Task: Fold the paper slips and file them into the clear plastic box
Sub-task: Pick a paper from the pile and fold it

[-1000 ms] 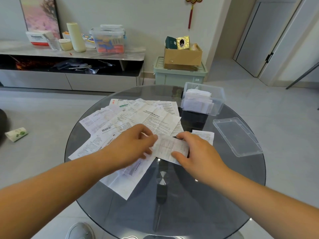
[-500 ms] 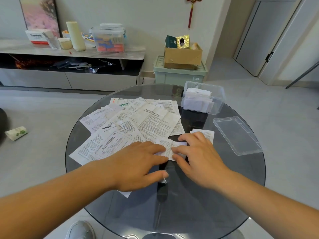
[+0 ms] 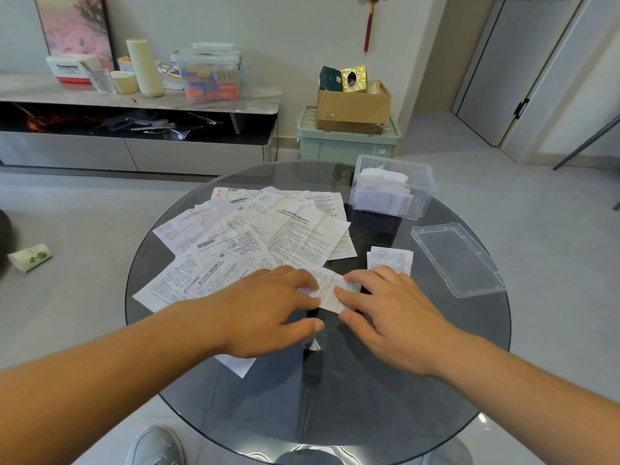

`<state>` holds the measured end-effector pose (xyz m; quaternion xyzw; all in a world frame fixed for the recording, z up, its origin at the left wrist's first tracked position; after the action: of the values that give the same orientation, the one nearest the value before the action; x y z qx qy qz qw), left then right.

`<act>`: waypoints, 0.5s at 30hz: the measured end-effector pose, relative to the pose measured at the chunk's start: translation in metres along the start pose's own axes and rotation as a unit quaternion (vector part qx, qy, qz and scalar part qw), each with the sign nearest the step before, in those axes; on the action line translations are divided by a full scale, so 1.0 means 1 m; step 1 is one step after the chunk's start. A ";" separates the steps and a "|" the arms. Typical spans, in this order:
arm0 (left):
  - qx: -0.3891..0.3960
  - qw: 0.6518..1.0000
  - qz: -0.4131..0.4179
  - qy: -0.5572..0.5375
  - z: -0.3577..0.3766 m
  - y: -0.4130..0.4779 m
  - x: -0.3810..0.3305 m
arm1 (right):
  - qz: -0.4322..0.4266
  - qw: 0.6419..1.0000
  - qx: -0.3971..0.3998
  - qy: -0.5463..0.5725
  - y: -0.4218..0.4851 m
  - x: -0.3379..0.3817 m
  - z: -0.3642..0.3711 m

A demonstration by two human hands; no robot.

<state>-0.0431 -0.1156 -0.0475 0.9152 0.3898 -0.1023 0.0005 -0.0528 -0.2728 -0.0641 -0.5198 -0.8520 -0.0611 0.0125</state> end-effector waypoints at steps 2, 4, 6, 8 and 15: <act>-0.026 0.999 -0.008 -0.022 -0.001 0.000 0.002 | -0.002 1.000 0.006 0.005 -0.002 0.003 -0.003; -0.071 0.996 -0.016 -0.042 -0.004 0.000 0.004 | -0.006 1.000 0.009 0.020 -0.005 0.005 -0.006; -0.105 0.992 -0.028 -0.063 -0.008 0.003 0.006 | -0.020 0.999 0.015 0.042 -0.006 0.007 -0.009; -0.112 0.991 -0.039 -0.069 -0.011 0.006 0.006 | -0.033 0.997 0.027 0.063 -0.008 0.008 -0.011; -0.063 0.983 -0.074 -0.153 -0.012 0.007 -0.001 | -0.054 0.993 0.037 0.099 -0.010 0.009 -0.010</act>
<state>-0.0366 -0.1198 -0.0358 0.8556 0.4572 -0.2163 0.1100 -0.0662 -0.2707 -0.0546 -0.4638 -0.8751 -0.0809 0.1125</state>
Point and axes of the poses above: each hand's wrist, its own y-axis towards the middle knuckle, its own z-axis out of the palm, x = y × z, the point moved 7 cm from there along y, towards the middle knuckle, and after that the axes turned 4 degrees about -x, right-handed, at the moved point
